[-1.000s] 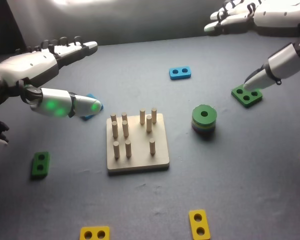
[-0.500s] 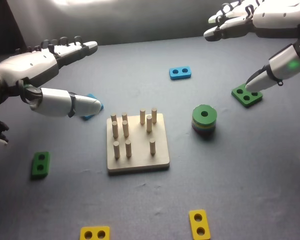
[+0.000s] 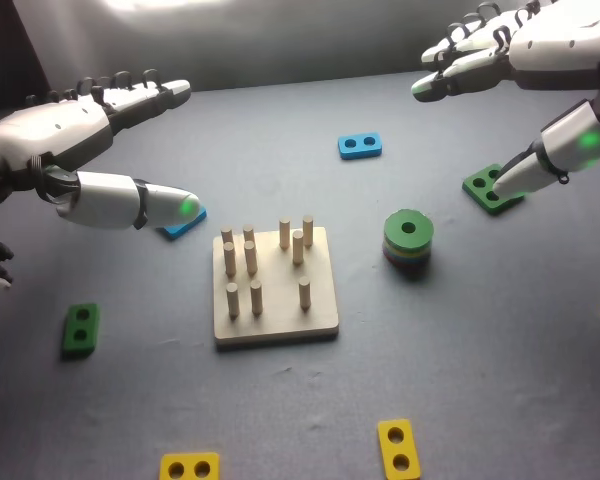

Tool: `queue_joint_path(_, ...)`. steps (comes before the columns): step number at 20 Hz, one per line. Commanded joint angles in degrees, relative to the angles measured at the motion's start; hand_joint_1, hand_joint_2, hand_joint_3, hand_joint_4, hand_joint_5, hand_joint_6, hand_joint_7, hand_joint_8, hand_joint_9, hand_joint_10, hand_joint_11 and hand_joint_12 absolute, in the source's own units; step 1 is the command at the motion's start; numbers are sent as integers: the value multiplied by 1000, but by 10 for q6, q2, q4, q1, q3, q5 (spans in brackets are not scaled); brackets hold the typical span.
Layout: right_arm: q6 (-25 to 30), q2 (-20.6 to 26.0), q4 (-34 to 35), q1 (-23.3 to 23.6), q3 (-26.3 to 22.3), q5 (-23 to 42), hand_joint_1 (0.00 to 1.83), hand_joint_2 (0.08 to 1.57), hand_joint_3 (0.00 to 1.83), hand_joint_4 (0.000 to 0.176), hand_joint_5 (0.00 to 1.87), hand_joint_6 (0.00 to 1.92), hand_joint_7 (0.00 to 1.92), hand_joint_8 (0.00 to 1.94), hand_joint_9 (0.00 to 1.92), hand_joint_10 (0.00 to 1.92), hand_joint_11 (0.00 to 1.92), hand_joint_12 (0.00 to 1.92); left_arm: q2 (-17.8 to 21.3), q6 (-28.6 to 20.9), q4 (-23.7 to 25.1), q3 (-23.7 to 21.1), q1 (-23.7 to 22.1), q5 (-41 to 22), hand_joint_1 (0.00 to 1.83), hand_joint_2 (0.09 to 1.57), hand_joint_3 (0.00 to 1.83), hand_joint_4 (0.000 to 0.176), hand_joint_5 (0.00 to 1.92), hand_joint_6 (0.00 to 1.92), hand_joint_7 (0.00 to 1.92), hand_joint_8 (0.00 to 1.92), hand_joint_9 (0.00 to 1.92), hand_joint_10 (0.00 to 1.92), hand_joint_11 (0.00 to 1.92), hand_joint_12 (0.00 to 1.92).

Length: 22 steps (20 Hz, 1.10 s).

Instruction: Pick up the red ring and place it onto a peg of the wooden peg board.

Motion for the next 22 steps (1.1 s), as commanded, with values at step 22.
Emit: queue_joint_path(22, 37, -5, -18, 0, 3, 18, 752, 975, 0, 29, 283, 20, 48, 4, 0, 0, 0, 0, 1, -2, -8, 1, -6, -66, 376, 985, 0, 176, 0, 0, 0, 0, 0, 0, 0, 0)
